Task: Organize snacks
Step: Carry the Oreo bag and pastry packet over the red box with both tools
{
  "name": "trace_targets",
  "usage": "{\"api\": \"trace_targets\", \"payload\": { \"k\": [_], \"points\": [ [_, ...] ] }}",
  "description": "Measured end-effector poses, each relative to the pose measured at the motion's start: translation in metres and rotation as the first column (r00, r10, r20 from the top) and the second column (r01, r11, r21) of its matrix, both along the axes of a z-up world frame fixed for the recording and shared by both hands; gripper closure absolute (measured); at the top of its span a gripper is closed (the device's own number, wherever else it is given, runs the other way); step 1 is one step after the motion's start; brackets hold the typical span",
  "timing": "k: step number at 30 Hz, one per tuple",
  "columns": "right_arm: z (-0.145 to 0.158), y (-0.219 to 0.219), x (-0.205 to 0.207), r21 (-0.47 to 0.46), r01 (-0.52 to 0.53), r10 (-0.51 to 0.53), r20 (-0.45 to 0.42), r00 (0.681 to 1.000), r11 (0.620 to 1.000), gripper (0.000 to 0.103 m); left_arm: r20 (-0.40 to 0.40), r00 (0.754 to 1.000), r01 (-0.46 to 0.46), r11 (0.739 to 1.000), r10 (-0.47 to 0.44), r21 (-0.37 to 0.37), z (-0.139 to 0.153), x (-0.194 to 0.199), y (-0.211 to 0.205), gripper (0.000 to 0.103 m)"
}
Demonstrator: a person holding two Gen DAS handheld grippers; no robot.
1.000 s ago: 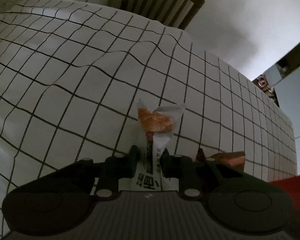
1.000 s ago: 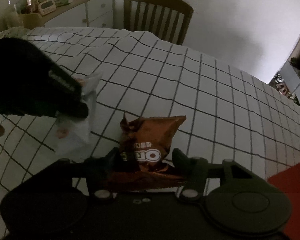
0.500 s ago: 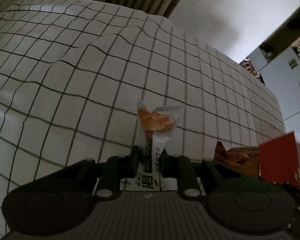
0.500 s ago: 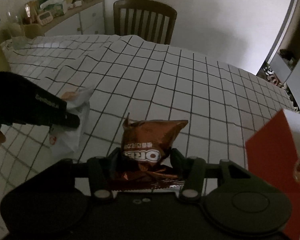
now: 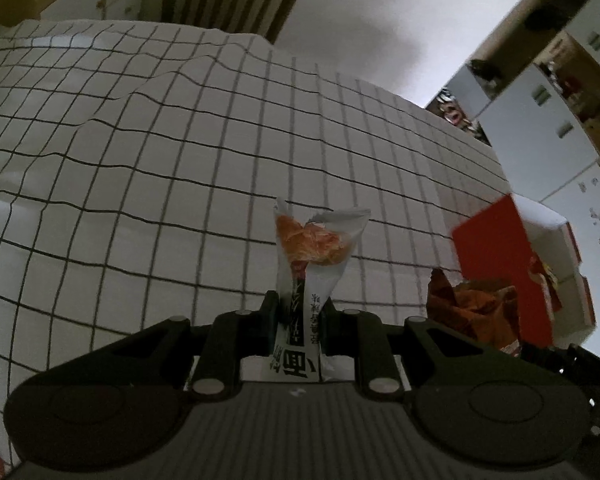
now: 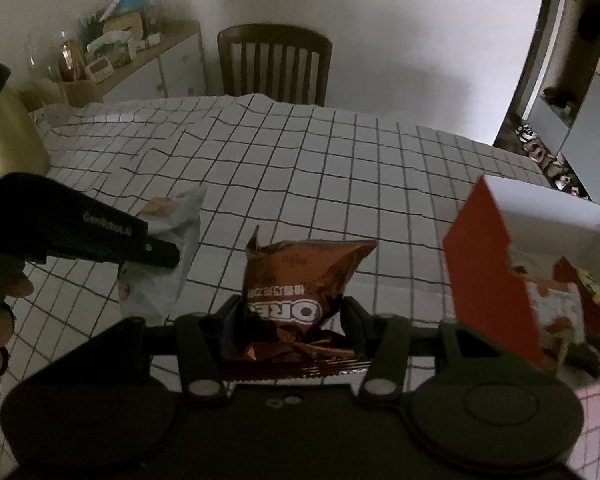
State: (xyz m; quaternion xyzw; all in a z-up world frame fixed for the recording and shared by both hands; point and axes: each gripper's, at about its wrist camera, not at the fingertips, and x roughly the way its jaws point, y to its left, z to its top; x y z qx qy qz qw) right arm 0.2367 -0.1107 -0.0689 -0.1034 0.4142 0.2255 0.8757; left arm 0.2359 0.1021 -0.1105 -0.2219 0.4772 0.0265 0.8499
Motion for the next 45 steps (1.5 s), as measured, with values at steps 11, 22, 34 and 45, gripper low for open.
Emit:
{"api": "trace_targets", "payload": {
  "k": [11, 22, 34, 45],
  "points": [
    [0.030, -0.046, -0.028, 0.037, 0.049, -0.050, 0.028, 0.998, 0.998, 0.051, 0.036, 0.994, 0.100, 0.995, -0.100, 0.005, 0.032, -0.020, -0.045, 0.084],
    [0.048, -0.098, -0.037, 0.073, 0.094, -0.098, 0.050, 0.994, 0.993, 0.051, 0.095, 0.970, 0.223, 0.975, -0.223, 0.005, 0.063, -0.021, -0.104, 0.084],
    [0.063, -0.170, -0.025, 0.091, 0.116, -0.125, 0.099, 0.987, 0.989, 0.051, 0.143, 0.952, 0.268, 0.963, -0.271, 0.036, 0.091, -0.008, -0.184, 0.084],
    [0.064, -0.244, 0.000, 0.092, 0.113, -0.124, 0.129, 0.984, 0.989, 0.051, 0.141, 0.955, 0.251, 0.965, -0.261, 0.079, 0.096, 0.018, -0.255, 0.084]
  ]
}}
